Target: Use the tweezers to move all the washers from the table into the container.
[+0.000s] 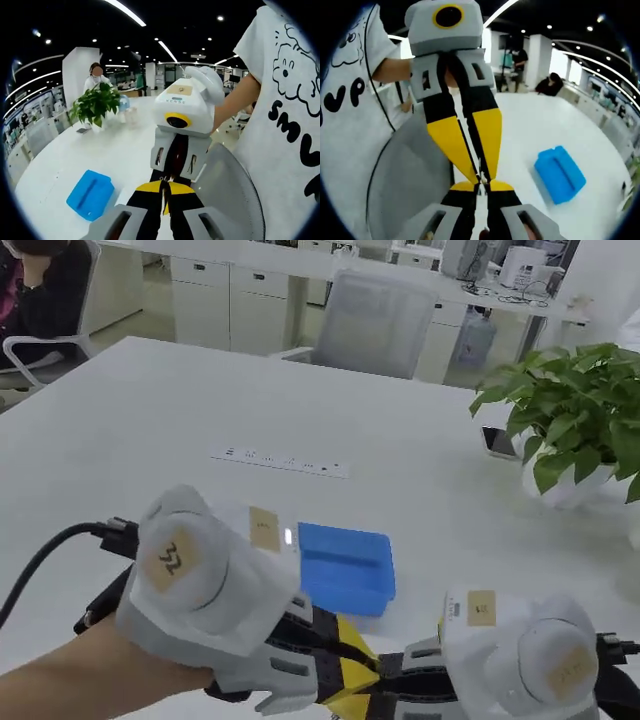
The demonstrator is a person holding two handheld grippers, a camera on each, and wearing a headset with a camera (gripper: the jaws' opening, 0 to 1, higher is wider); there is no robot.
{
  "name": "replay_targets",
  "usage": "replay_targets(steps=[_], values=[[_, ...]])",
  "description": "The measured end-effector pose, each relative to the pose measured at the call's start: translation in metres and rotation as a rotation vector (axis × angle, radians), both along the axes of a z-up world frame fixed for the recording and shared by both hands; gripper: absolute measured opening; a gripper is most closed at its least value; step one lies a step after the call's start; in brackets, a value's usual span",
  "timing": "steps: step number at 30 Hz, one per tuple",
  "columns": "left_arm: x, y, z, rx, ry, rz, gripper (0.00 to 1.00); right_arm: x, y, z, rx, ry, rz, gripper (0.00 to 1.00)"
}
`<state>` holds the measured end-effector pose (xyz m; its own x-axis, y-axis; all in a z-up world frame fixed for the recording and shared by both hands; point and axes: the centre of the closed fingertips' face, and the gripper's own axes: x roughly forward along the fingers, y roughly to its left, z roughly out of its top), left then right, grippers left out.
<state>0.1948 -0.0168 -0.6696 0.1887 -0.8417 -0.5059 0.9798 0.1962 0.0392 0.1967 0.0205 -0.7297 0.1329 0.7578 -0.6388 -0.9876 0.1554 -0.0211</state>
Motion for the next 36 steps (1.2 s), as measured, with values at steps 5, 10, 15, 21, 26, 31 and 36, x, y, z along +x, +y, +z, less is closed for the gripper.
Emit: replay_targets(steps=[5, 10, 15, 21, 26, 31, 36], values=[[0.01, 0.008, -0.017, 0.07, -0.04, -0.024, 0.0, 0.009, 0.0, -0.015, -0.037, 0.003, 0.014, 0.04], [0.021, 0.012, -0.036, 0.128, -0.066, -0.046, 0.0, 0.024, -0.004, -0.035, -0.117, -0.019, 0.03, 0.04], [0.033, 0.017, -0.06, 0.176, -0.08, -0.04, 0.0, 0.038, -0.01, -0.055, -0.149, -0.033, -0.001, 0.05], [0.039, 0.016, -0.101, 0.251, -0.121, -0.064, 0.0, 0.045, -0.016, -0.092, -0.245, -0.04, -0.019, 0.05], [0.049, 0.02, -0.119, 0.259, -0.109, -0.057, 0.0, 0.055, -0.022, -0.106, -0.291, -0.082, -0.031, 0.05], [0.054, 0.032, -0.147, 0.31, -0.076, -0.032, 0.0, 0.059, -0.021, -0.115, -0.316, -0.087, -0.056, 0.06], [0.062, 0.038, -0.165, 0.329, -0.07, -0.007, 0.0, 0.057, -0.01, -0.127, -0.333, -0.119, 0.002, 0.05]])
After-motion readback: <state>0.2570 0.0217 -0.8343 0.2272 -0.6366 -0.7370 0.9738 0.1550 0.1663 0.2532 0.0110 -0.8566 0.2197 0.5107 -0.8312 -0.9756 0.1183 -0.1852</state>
